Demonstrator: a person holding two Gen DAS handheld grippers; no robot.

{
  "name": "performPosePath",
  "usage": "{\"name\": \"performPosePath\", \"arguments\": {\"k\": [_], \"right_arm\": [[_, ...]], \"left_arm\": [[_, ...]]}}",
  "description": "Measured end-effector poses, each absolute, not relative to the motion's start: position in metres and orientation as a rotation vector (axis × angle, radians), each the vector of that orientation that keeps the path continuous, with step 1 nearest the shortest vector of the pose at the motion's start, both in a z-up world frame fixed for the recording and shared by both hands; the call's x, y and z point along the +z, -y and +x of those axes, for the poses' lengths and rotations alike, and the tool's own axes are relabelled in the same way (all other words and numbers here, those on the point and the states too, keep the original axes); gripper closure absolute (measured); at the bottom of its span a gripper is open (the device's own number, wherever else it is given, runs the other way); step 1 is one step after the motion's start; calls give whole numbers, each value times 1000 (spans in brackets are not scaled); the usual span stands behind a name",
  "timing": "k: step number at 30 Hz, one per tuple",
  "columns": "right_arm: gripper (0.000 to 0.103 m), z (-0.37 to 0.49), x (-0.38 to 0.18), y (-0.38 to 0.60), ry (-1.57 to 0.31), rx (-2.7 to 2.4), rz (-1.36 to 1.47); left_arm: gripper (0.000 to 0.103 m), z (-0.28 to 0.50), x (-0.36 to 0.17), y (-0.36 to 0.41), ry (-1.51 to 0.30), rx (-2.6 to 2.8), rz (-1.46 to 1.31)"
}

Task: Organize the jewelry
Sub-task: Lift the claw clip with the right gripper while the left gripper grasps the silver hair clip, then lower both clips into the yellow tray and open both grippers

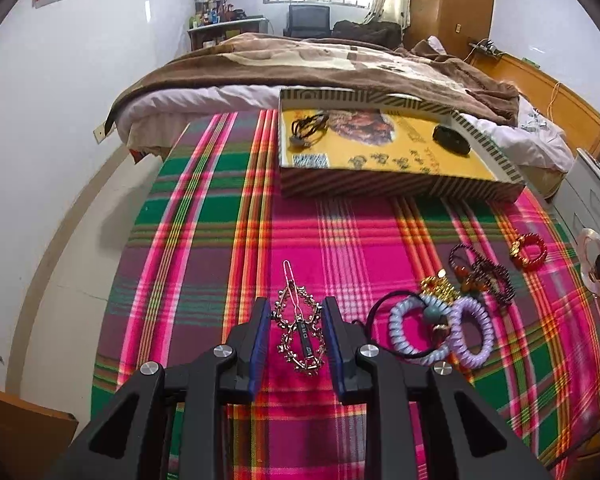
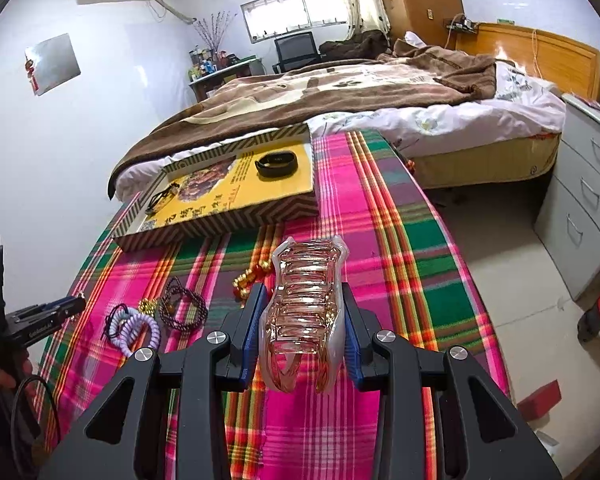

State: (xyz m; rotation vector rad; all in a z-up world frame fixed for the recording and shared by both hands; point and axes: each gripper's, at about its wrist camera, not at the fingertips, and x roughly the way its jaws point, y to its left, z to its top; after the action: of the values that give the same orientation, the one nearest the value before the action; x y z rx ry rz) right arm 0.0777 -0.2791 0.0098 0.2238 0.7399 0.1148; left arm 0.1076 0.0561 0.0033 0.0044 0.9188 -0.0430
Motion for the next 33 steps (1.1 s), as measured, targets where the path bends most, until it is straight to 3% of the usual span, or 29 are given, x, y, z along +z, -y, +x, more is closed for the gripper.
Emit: {"name": "performPosePath", "arguments": {"k": [18, 33], "right_arm": [[67, 164, 43, 256, -731, 202, 133], [67, 263, 4, 228, -841, 241, 47]], "left_arm": [[77, 194, 59, -30, -837, -205, -21], [77, 321, 27, 14, -899, -322, -39]]}}
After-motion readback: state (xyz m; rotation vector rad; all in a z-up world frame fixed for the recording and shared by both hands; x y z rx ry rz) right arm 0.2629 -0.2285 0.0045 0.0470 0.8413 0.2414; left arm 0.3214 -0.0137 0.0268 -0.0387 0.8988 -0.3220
